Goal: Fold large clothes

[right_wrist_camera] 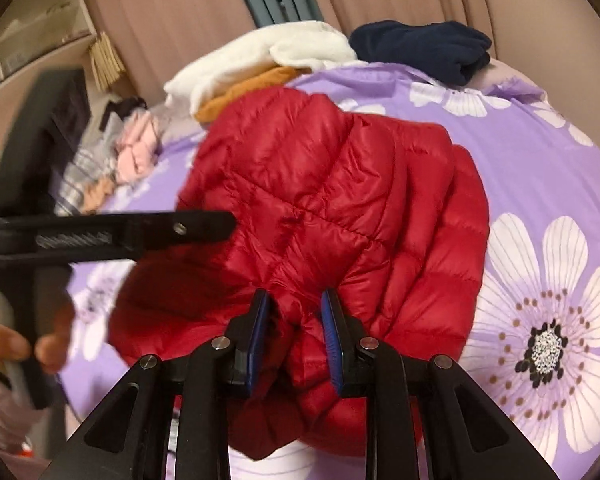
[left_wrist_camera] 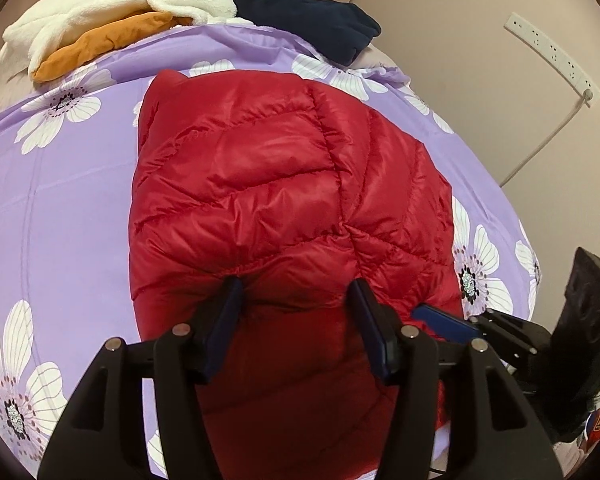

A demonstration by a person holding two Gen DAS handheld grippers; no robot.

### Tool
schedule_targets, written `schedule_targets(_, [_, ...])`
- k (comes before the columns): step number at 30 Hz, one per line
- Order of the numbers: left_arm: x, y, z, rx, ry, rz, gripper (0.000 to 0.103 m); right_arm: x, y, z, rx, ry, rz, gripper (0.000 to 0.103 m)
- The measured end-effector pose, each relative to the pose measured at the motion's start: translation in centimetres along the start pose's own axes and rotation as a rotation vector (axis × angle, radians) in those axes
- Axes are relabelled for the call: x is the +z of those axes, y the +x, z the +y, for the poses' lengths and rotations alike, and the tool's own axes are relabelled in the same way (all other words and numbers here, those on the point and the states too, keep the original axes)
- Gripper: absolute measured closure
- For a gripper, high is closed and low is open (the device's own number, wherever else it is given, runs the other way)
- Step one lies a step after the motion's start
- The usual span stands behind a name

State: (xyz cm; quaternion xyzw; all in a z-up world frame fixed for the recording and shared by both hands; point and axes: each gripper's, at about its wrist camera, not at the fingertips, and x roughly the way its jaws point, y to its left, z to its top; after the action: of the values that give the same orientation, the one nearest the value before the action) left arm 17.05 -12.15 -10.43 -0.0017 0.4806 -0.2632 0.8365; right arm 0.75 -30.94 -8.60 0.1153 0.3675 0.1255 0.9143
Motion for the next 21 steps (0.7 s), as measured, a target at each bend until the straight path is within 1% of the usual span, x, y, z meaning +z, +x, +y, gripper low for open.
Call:
schedule_targets(4, [-0.2,0.1,0.0,-0.002,0.002,-0.003,0.044,-0.6,0.5,-0.5,0.009,0.02,-0.005,0.079])
schedule_targets(7, [-0.3,-0.8,0.3,-0.026,-0.023,-0.006,0.044,-0.7,0.2,-1.2,0.041,0.071,-0.012,0.079])
schedule_targets(9, [-0.6,-2.3,0.6,-0.055,-0.048,-0.024,0.044,-0.8,-0.2,-1.2,0.049,0.082,-0.017,0.079])
schedule_targets(14, [-2.2,-5.0,0.9,-0.072,-0.078,-0.069,0.044,-0.8,-1.0,-1.2,0.075,0.113,-0.036,0.078])
schedule_targets(17, [-3.6,-5.0,0.8,-0.071,-0.077,-0.06,0.044,-0.7,-0.9,-1.1,0.083,0.12,-0.029,0.077])
schedule_targets(21, [-4.6,-3.7,0.5,-0.043,-0.061,-0.028,0.044,-0.5,-1.4,-1.0,0.094,0.133,-0.028,0.077])
